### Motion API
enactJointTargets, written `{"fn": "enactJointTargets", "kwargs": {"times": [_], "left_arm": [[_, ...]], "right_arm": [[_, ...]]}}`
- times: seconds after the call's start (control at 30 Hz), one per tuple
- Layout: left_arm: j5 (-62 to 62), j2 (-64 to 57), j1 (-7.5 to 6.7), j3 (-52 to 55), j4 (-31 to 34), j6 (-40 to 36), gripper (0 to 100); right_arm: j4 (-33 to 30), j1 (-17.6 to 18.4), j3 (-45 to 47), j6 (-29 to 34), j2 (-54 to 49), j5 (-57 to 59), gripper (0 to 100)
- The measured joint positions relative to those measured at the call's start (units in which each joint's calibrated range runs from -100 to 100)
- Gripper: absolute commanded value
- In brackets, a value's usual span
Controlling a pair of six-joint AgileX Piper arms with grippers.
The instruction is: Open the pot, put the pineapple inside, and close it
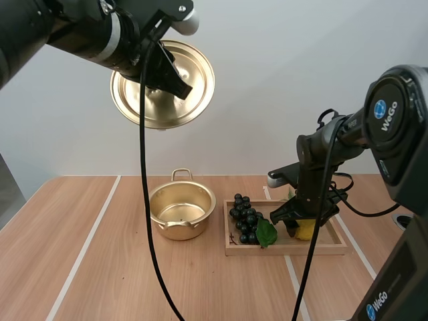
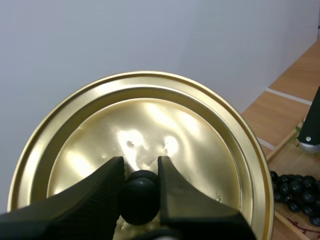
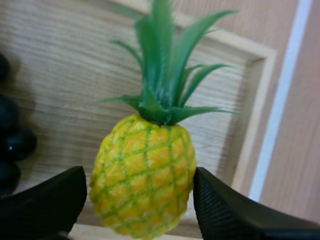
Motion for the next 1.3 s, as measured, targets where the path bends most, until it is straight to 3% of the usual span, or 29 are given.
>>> {"fn": "enactJointTargets", "kwargs": {"times": [0.27,0.4,0.87,1.3], "left_arm": [[-20.6,-5.4,0.0,0.0,0.0,0.0,0],[-24.3,-6.3,0.0,-0.7,0.0,0.0,0],[-25.2,-6.6,0.0,-18.2,-0.7,-0.4,0],[-22.9,-6.6,0.0,-19.6,-0.6,-0.4,0]], "right_arm": [[0.4,0.0,0.0,0.0,3.1,-3.8,100],[0.4,0.0,0.0,0.0,3.1,-5.5,100],[-0.7,0.0,-0.9,0.0,5.4,-10.9,100],[-0.8,0.0,-0.9,0.0,5.4,-11.6,100]]}}
